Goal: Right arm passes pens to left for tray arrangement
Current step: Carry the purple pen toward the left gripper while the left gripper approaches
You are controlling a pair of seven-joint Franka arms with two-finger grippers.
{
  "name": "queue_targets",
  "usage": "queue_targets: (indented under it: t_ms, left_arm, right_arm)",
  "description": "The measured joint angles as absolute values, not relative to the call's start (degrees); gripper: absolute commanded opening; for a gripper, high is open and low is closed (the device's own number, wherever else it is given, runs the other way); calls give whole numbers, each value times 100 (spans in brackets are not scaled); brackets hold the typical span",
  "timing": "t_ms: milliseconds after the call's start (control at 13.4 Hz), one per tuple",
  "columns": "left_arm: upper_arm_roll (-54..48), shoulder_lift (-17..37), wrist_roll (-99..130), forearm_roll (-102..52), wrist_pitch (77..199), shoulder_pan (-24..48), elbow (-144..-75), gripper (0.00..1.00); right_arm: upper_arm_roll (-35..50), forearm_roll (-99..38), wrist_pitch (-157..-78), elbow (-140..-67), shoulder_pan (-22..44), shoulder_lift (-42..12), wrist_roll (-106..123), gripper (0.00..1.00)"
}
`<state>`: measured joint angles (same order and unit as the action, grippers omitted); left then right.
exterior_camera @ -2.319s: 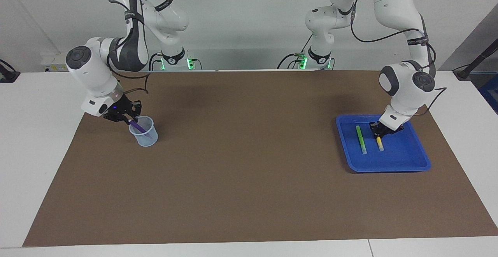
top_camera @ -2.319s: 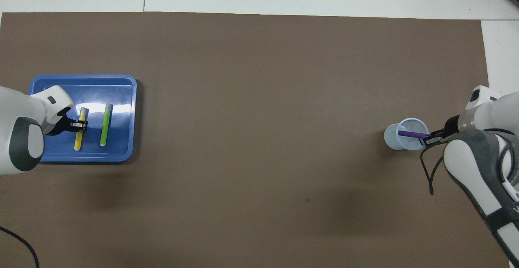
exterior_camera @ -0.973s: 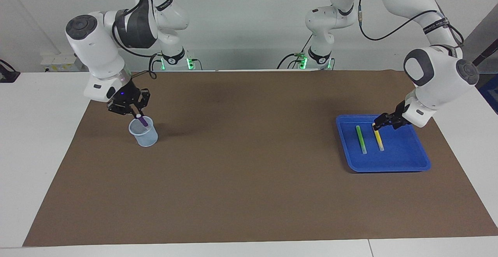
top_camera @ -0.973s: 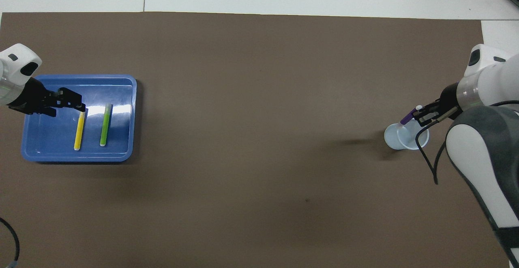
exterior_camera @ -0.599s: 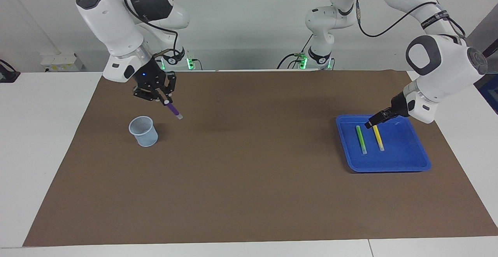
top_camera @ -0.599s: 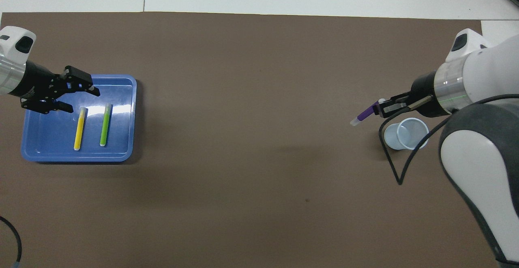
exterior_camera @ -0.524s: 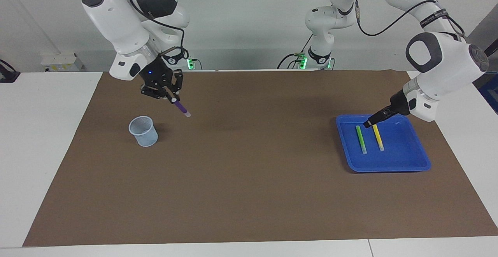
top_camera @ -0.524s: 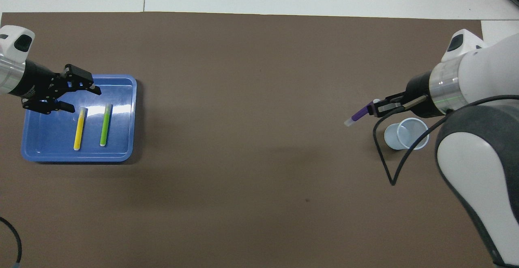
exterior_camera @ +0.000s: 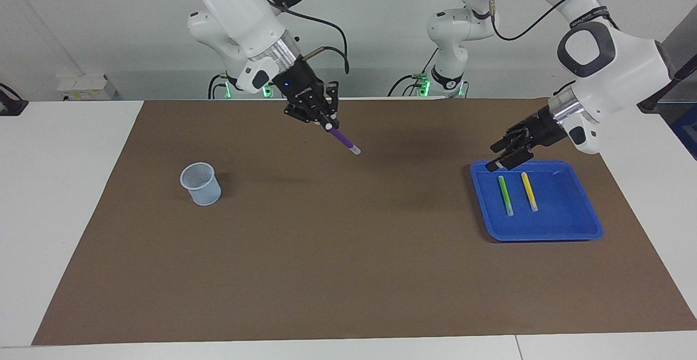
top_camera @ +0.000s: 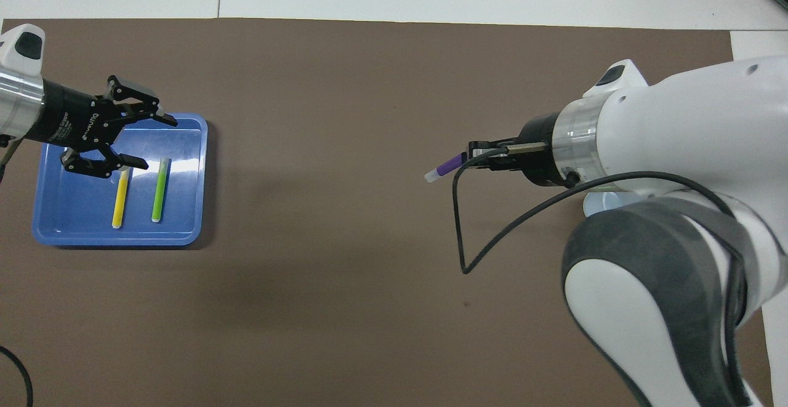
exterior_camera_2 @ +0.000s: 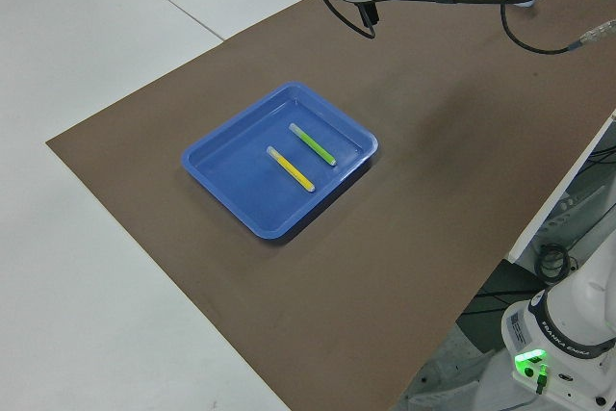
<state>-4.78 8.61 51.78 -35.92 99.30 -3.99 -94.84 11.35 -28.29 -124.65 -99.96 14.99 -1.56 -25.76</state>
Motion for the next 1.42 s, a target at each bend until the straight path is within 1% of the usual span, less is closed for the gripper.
queue_targets:
  t_ms: [150, 299, 374, 748, 1047, 1422]
  left_arm:
    - [-494, 699, 5882, -3914, 10199, -345, -9619, 86]
    - [-500, 397, 6569, -4240, 10724, -233, -10027, 86]
    - [-497, 242, 6834, -4326, 10867, -185, -10223, 86]
    - [-499, -240, 7517, -4385, 10939, 106, -10730, 86]
    - [-508, -591, 7954, -4394, 11393, 595, -11302, 86]
    - [-513, -715, 8378, -4395, 11617, 842, -11353, 85]
  right_arm:
    - [1139, -2860, -13224, -10132, 1976, -186, -3385, 0]
    - [1144, -2860, -14062, -10271, 2485, -283, -4071, 0]
    - [1145, -2860, -14287, -10303, 2619, -348, -4247, 0]
    - [1134, -2864, -14557, -10302, 2760, -439, -4408, 0]
    - [1137, -2864, -14669, -10302, 2918, -439, -4564, 0]
    - [1134, -2864, -14669, -10302, 2925, -439, -4564, 0]
